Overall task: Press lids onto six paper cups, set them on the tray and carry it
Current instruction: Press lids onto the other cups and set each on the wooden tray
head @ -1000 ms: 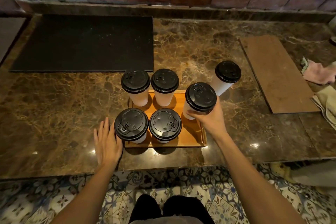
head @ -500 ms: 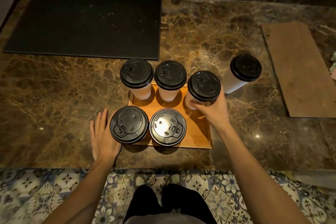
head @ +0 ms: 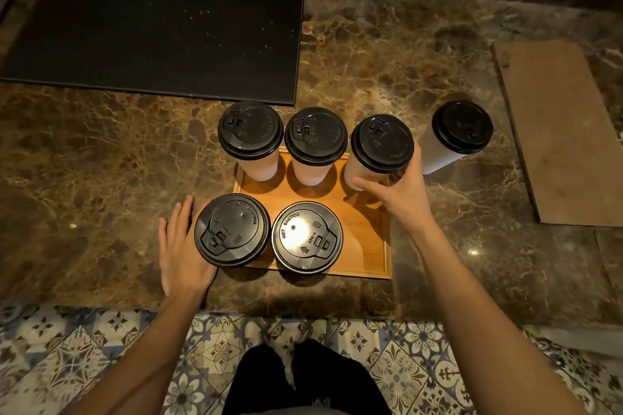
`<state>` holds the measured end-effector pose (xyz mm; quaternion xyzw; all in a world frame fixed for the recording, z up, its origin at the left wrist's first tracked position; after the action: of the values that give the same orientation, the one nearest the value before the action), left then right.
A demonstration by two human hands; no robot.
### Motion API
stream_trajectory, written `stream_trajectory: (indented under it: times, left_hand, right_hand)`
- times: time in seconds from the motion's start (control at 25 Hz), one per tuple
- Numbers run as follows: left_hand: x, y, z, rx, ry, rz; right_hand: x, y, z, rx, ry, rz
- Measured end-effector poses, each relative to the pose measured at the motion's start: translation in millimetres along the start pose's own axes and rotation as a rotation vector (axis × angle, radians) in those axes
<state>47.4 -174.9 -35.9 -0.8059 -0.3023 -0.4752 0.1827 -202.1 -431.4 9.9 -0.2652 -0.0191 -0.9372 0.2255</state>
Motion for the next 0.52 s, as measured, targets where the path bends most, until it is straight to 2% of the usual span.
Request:
stream_trajectory:
  times: [0.12,0.32,0.44,0.52]
  left_hand:
    - [0.6,0.4,0.2,-0.008,-0.012,-0.005]
    - [-2.9,-1.4,5.8,-0.021,0.054,0.014]
    - [-4.1,-1.6,6.2,-0.021,0.068,0.014]
    - [-1.9,0.2,5.5,-0.017,0.048,-0.001]
  right_hand:
    - [16.2,-14.3,-10.5,-0.022,-0.014,-0.062]
    - [63.6,-42.2,-45.0,-0.219,0.083,-0.521]
    - [70.8,-24.0,-55.3,-0.316,0.108,-0.504]
    - [70.5,-9.0,-53.4,-0.313,0.107,-0.487]
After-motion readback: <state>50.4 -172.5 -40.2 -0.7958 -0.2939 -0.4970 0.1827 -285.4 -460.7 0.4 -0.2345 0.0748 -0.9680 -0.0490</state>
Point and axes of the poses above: each hand's wrist, its own y-axis towards the middle knuckle, its own x-axis out of the back of the hand, z = x × y, the point moved 8 cm from there along y, towards the middle knuckle, and after that the axes turned 11 degrees about -y, right-handed, at the moved point
